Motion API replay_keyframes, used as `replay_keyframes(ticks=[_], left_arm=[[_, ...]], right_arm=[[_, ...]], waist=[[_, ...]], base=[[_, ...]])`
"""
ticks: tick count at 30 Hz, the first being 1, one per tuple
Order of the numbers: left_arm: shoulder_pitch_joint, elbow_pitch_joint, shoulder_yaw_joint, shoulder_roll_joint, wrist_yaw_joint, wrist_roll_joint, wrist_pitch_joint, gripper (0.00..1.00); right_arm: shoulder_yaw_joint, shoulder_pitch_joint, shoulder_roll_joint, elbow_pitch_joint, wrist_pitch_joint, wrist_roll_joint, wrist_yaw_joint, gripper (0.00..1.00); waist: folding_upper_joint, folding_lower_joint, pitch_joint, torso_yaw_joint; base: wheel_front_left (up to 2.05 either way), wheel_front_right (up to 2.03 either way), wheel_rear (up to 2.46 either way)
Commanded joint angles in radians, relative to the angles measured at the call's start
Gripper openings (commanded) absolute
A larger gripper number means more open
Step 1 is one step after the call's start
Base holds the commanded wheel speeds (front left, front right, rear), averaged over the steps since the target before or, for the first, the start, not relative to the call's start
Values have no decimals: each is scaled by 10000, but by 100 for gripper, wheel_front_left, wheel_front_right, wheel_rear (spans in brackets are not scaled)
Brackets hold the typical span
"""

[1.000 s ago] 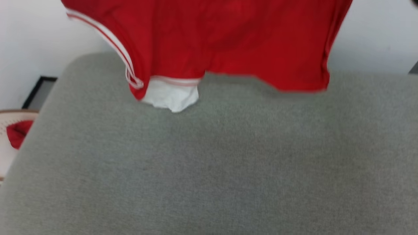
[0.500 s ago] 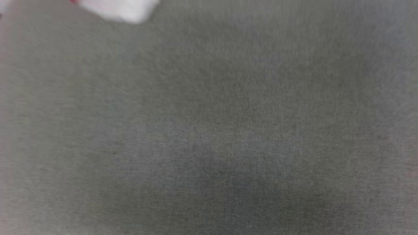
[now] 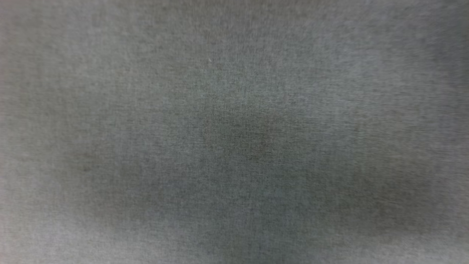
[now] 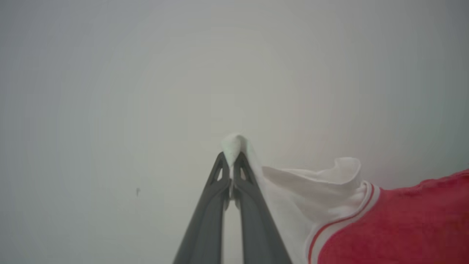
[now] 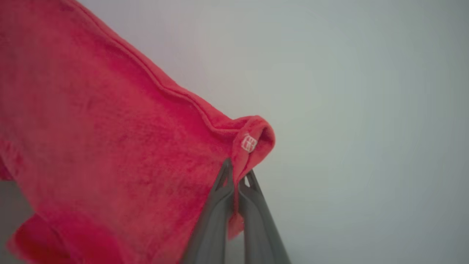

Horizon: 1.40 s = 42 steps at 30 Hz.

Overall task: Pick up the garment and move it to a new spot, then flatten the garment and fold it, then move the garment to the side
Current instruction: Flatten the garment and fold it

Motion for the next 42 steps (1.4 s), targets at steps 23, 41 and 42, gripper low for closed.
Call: replay_keyframes(ticks=[23,41,42], left_arm=[[4278,-1085,-3029,-334,-488,-2517,13,0],[8718,-4968,-5128,1993,-481,-3944,730,0],[9068,-5215,-5130,2125,-384,-4027,738,0]], right_arm=[[-1469,3538,35,-218,-33,-1299,-13,0],[1045,9752,-2194,-4266,481,2430,-13,0],[1117,10109,-2398,-4596,561,2612,-13,0]], waist=[[0,-1,-2326,1180],[0,-1,-5319,1000],[0,-1,-5439,974]], base=[[0,0,0],[0,0,0],[0,0,0]])
